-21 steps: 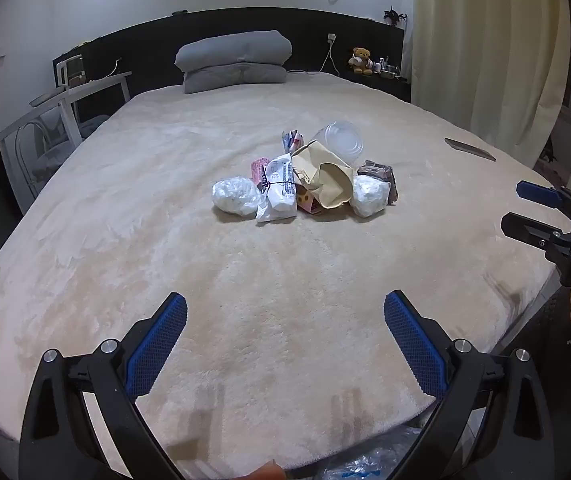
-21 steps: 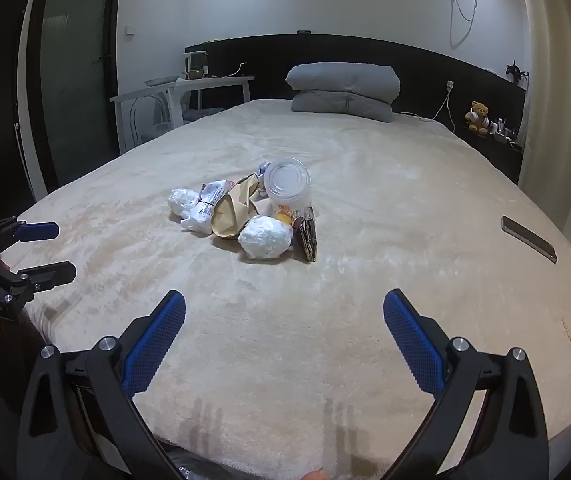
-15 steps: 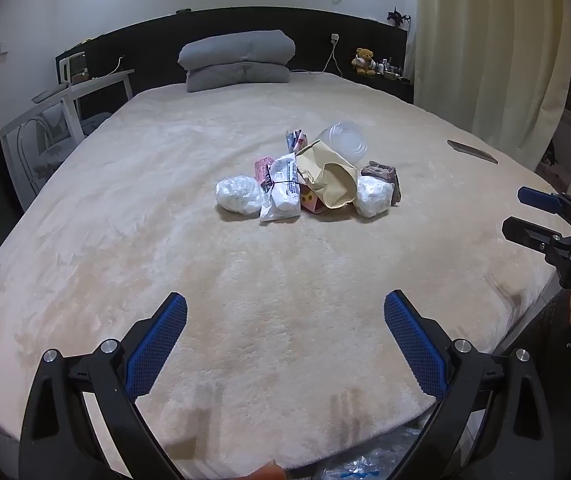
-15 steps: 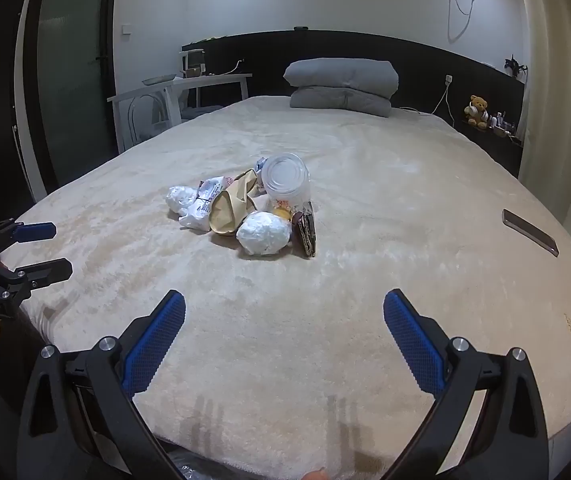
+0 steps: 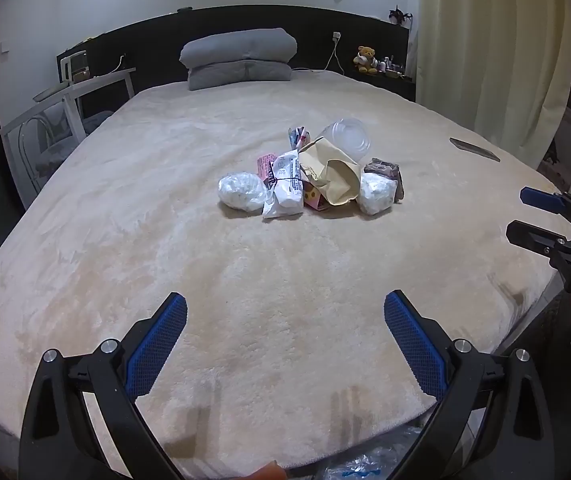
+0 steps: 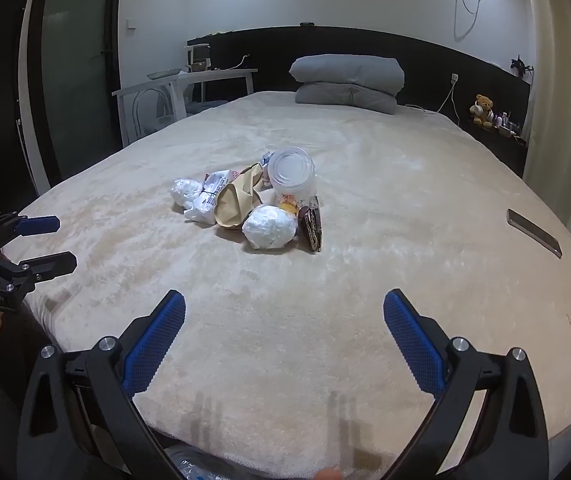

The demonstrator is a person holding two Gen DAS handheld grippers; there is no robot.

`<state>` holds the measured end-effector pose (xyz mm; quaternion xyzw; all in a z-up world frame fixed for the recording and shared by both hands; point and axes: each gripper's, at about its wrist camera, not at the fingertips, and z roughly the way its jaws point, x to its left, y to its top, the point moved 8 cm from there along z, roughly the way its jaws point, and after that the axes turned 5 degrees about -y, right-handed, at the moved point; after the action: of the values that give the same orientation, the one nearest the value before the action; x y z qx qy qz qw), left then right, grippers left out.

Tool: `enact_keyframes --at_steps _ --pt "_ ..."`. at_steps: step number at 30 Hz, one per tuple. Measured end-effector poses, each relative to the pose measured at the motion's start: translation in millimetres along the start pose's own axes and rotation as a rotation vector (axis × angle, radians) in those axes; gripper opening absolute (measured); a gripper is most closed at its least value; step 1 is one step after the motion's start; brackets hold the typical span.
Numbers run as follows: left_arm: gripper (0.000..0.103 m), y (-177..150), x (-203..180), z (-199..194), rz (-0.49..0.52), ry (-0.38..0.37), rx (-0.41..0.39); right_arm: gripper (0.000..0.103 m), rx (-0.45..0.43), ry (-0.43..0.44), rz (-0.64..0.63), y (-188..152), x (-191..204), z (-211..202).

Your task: Collect trash

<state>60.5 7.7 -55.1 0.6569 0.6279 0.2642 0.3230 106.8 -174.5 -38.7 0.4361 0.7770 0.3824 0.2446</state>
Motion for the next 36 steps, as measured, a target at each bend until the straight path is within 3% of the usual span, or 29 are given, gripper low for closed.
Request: enact_keyframes --at_steps 36 --pt "0.097 -3.7 0.7 1.8 -0.002 -0.006 0.007 0.098 0.01 -0.005 -0.004 -2.3 1.1 1.0"
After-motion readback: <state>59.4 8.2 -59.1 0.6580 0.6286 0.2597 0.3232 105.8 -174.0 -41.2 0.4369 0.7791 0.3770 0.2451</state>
